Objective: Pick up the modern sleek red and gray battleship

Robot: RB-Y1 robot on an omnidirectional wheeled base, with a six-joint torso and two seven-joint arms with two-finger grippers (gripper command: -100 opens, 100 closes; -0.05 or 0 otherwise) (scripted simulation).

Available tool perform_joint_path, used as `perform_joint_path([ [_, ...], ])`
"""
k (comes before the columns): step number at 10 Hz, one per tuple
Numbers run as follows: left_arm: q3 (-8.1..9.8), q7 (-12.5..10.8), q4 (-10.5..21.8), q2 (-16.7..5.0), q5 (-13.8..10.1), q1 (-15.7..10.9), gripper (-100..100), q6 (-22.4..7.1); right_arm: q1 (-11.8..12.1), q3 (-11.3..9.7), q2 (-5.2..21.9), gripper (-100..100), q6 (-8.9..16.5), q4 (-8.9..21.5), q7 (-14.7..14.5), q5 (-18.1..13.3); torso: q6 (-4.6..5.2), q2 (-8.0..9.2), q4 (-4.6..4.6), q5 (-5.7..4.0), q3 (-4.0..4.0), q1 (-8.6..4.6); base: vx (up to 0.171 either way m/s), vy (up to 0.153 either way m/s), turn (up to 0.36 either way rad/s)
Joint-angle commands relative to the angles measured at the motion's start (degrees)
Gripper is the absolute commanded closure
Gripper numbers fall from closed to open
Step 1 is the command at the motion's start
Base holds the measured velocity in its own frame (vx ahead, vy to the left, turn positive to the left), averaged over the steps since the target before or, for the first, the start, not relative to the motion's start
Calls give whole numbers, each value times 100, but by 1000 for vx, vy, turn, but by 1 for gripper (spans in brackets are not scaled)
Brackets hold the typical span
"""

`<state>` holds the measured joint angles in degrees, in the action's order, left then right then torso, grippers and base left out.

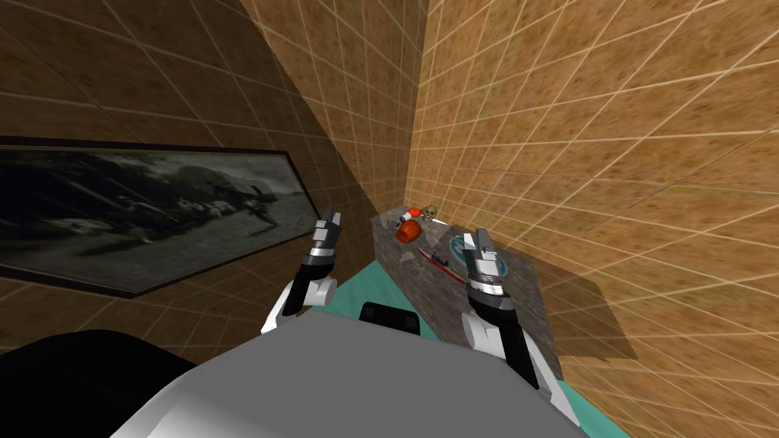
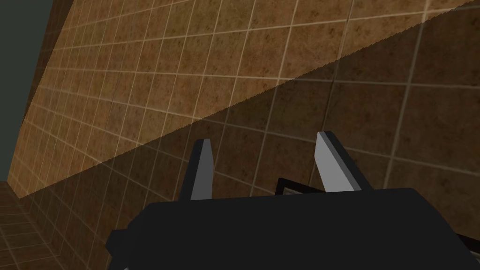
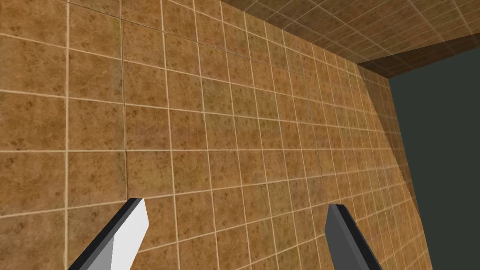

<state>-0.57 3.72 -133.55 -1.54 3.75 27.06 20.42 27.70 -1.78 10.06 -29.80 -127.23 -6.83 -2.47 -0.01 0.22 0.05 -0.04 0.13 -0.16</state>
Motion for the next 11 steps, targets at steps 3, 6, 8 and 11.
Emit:
perform_joint_path([
  [3,0,0,0,0,0,1,0,0,-129,94,576,-100,95,162,-79,55,1,-9,-2,1,-5,4,-33,-22,70],
  [6,0,0,0,0,0,1,0,0,-180,151,1055,-100,170,292,-147,67,2,-13,-3,2,-7,9,-26,-10,78],
  [8,0,0,0,0,0,1,0,0,-187,173,1350,-100,209,363,-183,62,1,-17,-4,2,-10,12,-16,1,67],
  [11,0,0,0,0,0,1,0,0,-181,191,1716,-100,249,441,-218,48,0,-18,-4,3,-10,15,-15,6,62],
])
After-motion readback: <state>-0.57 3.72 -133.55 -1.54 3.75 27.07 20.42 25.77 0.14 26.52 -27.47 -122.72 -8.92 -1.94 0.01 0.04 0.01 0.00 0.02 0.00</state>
